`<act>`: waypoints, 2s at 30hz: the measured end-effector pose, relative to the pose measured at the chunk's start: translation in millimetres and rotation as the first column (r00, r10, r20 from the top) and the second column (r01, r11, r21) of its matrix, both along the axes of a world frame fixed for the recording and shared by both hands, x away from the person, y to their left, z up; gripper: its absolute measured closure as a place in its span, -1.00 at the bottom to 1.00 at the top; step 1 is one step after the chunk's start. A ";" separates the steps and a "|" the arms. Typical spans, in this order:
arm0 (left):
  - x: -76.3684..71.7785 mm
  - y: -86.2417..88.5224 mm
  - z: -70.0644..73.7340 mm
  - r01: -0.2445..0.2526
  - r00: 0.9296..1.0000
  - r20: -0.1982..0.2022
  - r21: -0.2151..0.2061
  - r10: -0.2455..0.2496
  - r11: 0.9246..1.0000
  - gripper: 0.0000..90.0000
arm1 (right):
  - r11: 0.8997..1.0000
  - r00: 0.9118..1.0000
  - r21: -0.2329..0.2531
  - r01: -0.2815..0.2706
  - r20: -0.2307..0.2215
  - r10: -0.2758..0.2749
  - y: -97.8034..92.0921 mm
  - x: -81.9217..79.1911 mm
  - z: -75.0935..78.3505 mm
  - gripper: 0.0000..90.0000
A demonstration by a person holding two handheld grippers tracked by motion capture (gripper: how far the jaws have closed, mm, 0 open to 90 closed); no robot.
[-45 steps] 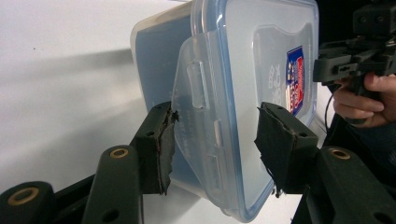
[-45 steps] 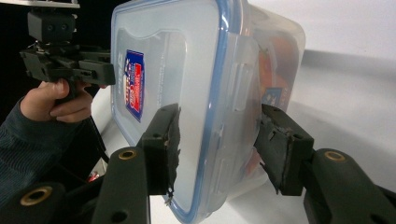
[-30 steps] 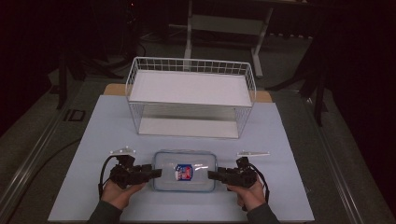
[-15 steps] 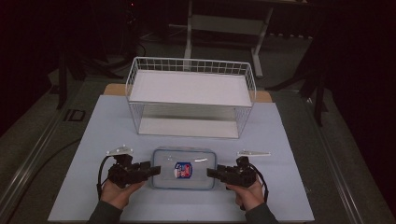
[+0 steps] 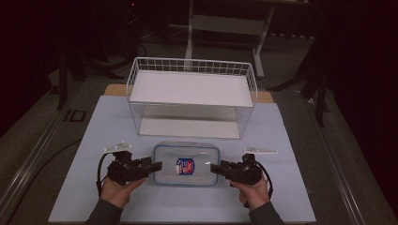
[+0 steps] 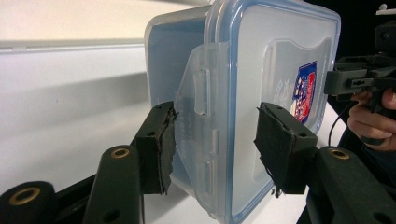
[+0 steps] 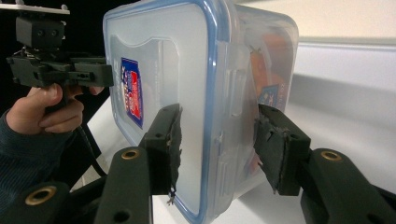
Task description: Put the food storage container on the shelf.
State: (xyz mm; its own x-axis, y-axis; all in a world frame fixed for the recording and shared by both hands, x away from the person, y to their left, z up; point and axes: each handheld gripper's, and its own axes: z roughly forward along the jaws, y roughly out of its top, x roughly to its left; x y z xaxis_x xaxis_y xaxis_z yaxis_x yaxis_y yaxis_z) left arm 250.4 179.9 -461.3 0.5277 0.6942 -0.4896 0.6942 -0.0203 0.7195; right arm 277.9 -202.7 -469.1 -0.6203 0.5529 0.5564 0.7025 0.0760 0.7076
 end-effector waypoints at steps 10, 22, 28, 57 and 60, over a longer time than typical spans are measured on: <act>2.5 -1.7 18.7 0.004 0.999 0.037 0.000 -0.004 1.000 0.07 | 1.000 0.999 -0.002 0.004 0.053 -0.004 -1.7 0.4 20.1 0.16; 8.0 -5.7 56.0 0.002 0.993 0.118 -0.004 -0.002 1.000 0.08 | 1.000 0.991 0.011 0.018 0.135 -0.019 -5.0 4.8 55.5 0.15; 9.4 -5.8 65.3 0.001 0.991 0.138 0.000 -0.001 1.000 0.08 | 1.000 0.987 0.017 0.022 0.156 -0.024 -5.3 5.8 64.9 0.15; 18.7 -6.8 109.9 -0.002 0.973 0.231 -0.029 0.009 1.000 0.08 | 0.999 0.962 0.016 0.030 0.271 -0.033 -5.7 13.4 116.5 0.15; 20.3 -7.3 113.8 0.001 0.971 0.240 -0.032 0.007 1.000 0.08 | 0.999 0.959 0.018 0.030 0.280 -0.034 -6.5 14.1 120.2 0.15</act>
State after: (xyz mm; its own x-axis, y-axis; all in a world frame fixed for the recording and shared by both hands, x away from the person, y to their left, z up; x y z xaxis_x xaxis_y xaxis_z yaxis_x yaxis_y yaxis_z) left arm 270.7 172.6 -347.5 0.6303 0.6823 -0.3703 0.5012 0.0067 0.8653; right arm 292.0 -209.2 -348.8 -0.7344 0.5688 0.3702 0.4776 0.0456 0.8774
